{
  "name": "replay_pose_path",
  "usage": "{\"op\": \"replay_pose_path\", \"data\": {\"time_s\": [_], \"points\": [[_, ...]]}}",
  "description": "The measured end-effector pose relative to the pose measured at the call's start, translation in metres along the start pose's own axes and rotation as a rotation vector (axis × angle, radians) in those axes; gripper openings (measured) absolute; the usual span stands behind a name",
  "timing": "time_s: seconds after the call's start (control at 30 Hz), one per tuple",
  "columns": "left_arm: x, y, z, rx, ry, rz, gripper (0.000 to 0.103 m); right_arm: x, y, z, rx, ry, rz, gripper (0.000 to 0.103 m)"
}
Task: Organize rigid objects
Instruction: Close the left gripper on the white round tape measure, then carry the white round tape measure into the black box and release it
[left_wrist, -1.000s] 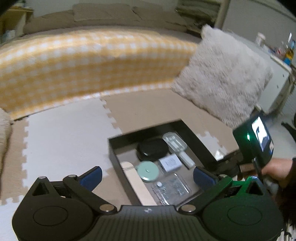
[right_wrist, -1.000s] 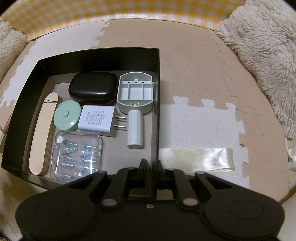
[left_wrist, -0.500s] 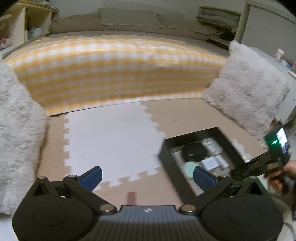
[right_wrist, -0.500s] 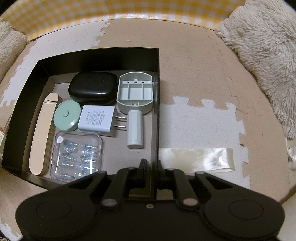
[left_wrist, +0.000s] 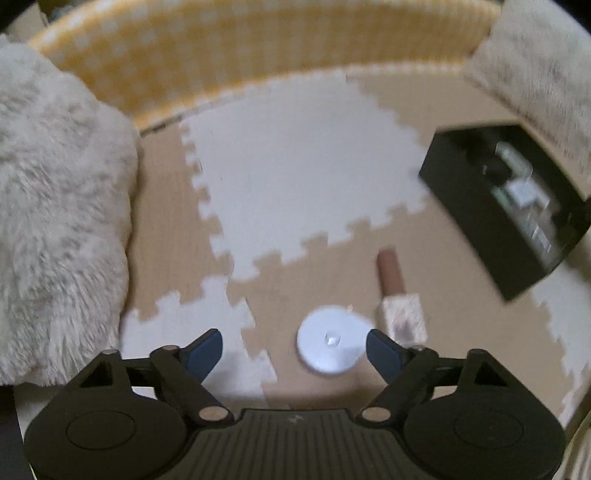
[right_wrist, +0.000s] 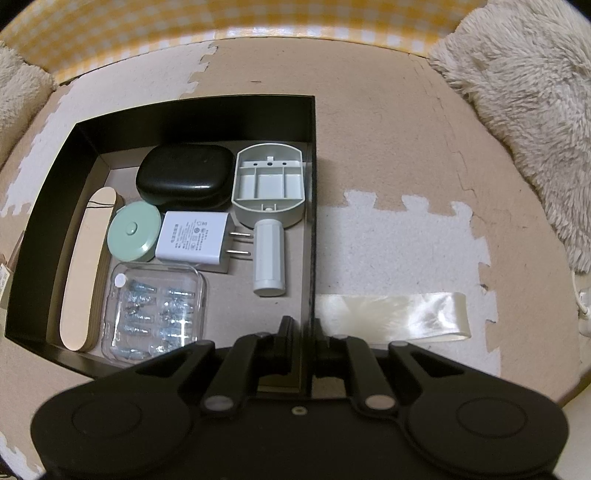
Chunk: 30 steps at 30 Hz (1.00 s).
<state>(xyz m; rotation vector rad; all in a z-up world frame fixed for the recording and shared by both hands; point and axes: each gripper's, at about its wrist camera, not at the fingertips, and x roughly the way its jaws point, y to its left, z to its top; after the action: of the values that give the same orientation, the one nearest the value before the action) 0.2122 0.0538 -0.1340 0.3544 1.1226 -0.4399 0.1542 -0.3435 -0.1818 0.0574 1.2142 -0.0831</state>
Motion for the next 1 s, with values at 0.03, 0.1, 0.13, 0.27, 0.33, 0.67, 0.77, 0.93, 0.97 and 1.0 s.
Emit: {"op": "replay_pose_path", "data": {"time_s": [0.03, 0.1, 0.13, 0.27, 0.33, 0.67, 0.77, 0.93, 0.97, 1.0], "points": [[0.006, 0.000, -0.002, 0.009, 0.023, -0.002, 0.081, 0.000, -0.001, 0.000, 0.000, 0.000, 0.000, 0.011], [0.017, -0.002, -0.006, 0.036, 0.059, -0.011, 0.078, 0.001, -0.001, 0.000, 0.001, 0.000, 0.000, 0.011], [0.022, -0.004, -0.007, 0.051, 0.071, -0.014, 0.078, 0.001, -0.001, 0.000, 0.001, 0.000, 0.001, 0.011], [0.036, -0.014, -0.009, 0.106, 0.086, -0.040, 0.075, 0.001, -0.001, 0.000, 0.000, 0.000, 0.000, 0.011], [0.040, -0.017, -0.008, 0.128, 0.069, -0.046, 0.075, 0.001, -0.001, 0.000, 0.002, 0.001, 0.001, 0.011], [0.047, -0.026, -0.001, 0.158, 0.027, -0.078, 0.057, 0.001, -0.002, 0.000, 0.004, 0.000, 0.004, 0.011], [0.047, -0.027, -0.001, 0.157, 0.035, -0.075, 0.056, 0.000, -0.003, 0.000, 0.005, 0.002, 0.012, 0.011], [0.042, -0.026, -0.002, 0.146, 0.033, -0.055, 0.056, -0.008, -0.009, -0.001, 0.038, -0.009, 0.039, 0.012], [0.041, -0.024, -0.001, 0.136, 0.030, -0.052, 0.056, -0.011, -0.010, -0.001, 0.049, -0.018, 0.047, 0.012], [0.039, -0.023, 0.000, 0.124, 0.024, -0.049, 0.056, -0.014, -0.012, -0.001, 0.060, -0.029, 0.055, 0.012]]}}
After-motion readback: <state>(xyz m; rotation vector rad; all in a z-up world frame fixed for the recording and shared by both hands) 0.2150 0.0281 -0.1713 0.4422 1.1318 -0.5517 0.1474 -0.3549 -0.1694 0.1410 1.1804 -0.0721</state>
